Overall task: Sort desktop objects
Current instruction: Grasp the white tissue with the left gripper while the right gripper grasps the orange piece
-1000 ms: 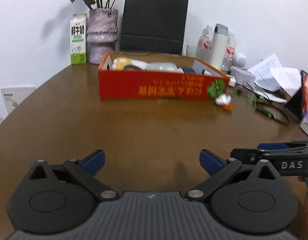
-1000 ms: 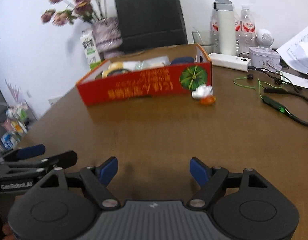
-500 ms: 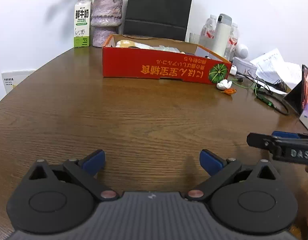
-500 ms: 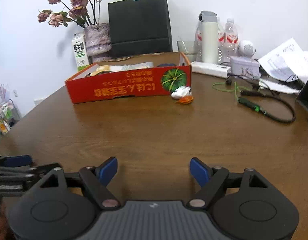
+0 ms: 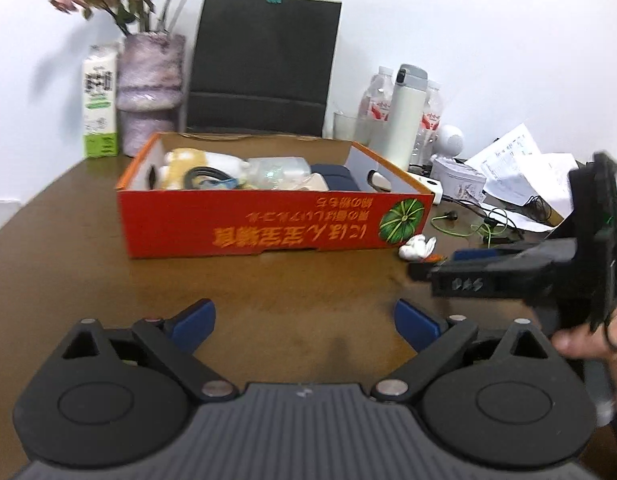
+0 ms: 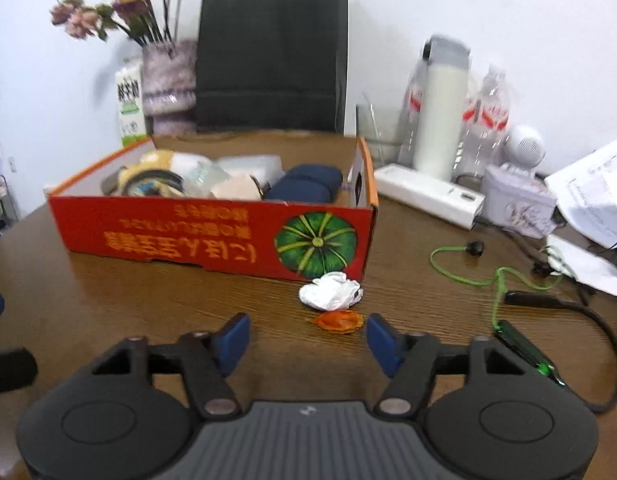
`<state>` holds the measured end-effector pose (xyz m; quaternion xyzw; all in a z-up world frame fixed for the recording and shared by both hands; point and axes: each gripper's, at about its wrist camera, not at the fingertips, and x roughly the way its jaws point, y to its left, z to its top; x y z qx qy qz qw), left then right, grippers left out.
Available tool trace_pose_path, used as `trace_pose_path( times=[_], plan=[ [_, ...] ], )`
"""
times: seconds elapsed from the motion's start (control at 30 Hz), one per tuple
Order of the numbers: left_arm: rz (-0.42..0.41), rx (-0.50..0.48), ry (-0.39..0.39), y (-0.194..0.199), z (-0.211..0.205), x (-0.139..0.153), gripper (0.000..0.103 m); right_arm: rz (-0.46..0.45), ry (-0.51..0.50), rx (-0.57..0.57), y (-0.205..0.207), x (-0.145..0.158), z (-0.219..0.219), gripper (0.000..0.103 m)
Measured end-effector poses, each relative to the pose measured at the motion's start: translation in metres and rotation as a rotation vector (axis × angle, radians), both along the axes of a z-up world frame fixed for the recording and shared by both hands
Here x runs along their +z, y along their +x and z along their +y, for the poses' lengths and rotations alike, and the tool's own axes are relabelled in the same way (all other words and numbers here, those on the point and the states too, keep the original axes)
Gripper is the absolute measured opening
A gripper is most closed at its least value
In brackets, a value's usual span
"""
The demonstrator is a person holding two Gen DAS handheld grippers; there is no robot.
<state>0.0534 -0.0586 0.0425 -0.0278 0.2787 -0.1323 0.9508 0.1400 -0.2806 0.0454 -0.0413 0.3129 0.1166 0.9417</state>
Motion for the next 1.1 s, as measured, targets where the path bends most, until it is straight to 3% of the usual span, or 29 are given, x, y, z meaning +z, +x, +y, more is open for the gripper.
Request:
trace_pose_path(
  times=[0.2,0.27,0.43,0.53,0.63,0.73,0.8,0.83,0.87,1.1],
  plan=[
    [0.039,-0.044,0.005,0.044,-0.027,-0.002,0.089,0.025,0.017,-0.02,0.025,-0.012,-0.01,0.052],
    [0.052,-0.058,0.001,0.055,-0.036,-0.004,0.082,0.034,0.014,-0.008,0.029,-0.014,-0.014,0.032],
    [0.071,-0.104,0.003,0.082,-0.073,-0.008,0.072,0.038,0.023,0.032,0.032,-0.014,-0.03,0.027],
    [0.077,-0.128,-0.014,0.099,-0.096,-0.011,0.071,0.057,0.035,0.036,0.03,-0.01,-0.048,0.025],
    [0.09,-0.166,-0.02,0.111,-0.117,-0.016,0.071,0.064,0.042,0.023,0.025,-0.005,-0.07,0.014],
    [0.112,-0.155,0.004,0.125,-0.138,-0.025,0.071,0.04,0.076,-0.022,0.019,0.001,-0.092,0.014],
    [0.165,-0.113,0.013,0.135,-0.147,-0.033,0.061,0.026,0.071,-0.035,0.018,0.003,-0.1,0.014],
    [0.146,-0.091,0.018,0.133,-0.149,-0.035,0.051,0.026,0.079,-0.037,0.018,0.002,-0.103,0.014],
    [0.138,-0.087,0.027,0.131,-0.151,-0.035,0.023,0.028,0.085,-0.034,0.018,0.002,-0.105,0.014],
    [0.165,0.043,-0.077,0.092,-0.103,-0.025,0.024,0.013,0.148,-0.004,0.014,0.009,-0.113,0.015]
  ],
)
